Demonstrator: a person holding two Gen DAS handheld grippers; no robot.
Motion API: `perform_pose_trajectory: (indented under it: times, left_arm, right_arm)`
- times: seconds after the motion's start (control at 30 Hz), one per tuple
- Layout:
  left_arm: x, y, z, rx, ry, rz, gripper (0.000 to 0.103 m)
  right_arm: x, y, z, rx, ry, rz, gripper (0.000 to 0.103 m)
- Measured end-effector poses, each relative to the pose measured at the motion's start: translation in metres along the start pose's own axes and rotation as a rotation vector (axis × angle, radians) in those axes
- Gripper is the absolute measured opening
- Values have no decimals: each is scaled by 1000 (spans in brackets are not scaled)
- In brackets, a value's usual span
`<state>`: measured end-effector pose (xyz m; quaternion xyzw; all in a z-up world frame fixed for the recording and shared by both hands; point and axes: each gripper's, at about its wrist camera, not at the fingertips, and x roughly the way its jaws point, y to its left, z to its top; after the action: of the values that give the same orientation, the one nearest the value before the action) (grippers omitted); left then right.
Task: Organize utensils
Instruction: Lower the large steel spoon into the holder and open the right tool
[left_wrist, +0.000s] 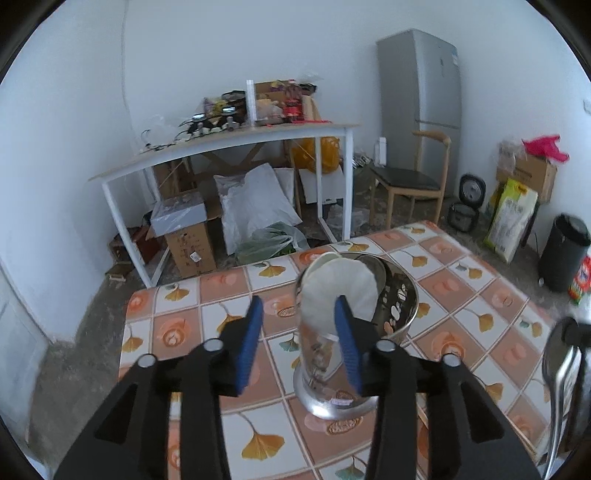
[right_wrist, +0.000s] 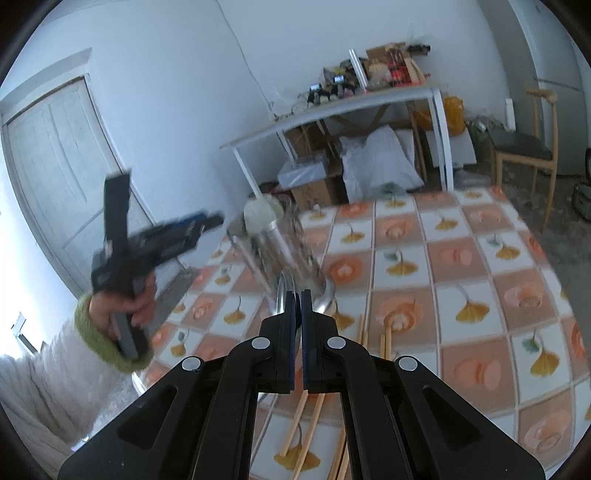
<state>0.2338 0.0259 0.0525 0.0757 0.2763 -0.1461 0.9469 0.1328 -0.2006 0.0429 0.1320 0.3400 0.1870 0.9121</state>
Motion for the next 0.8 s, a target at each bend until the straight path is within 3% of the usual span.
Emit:
perform_pose_trajectory:
  times: [0.23,0.47,0.67,0.8]
  left_arm:
    - [-32,22,-33,-117,20,24,67]
    - [-49,31,-78,-175,88,50,74]
    - [-60,40,-98,-200,107,70,75]
    - [-64,47,-101,-205,106,89,75]
  right_arm:
    - [-22,14,76,-74,-199,18,1]
    - [-5,39,144,-156,-376,-13,1]
    - [51,44,160,-227,-388,-48,1]
    - [83,49,150,-290,-356,-98,1]
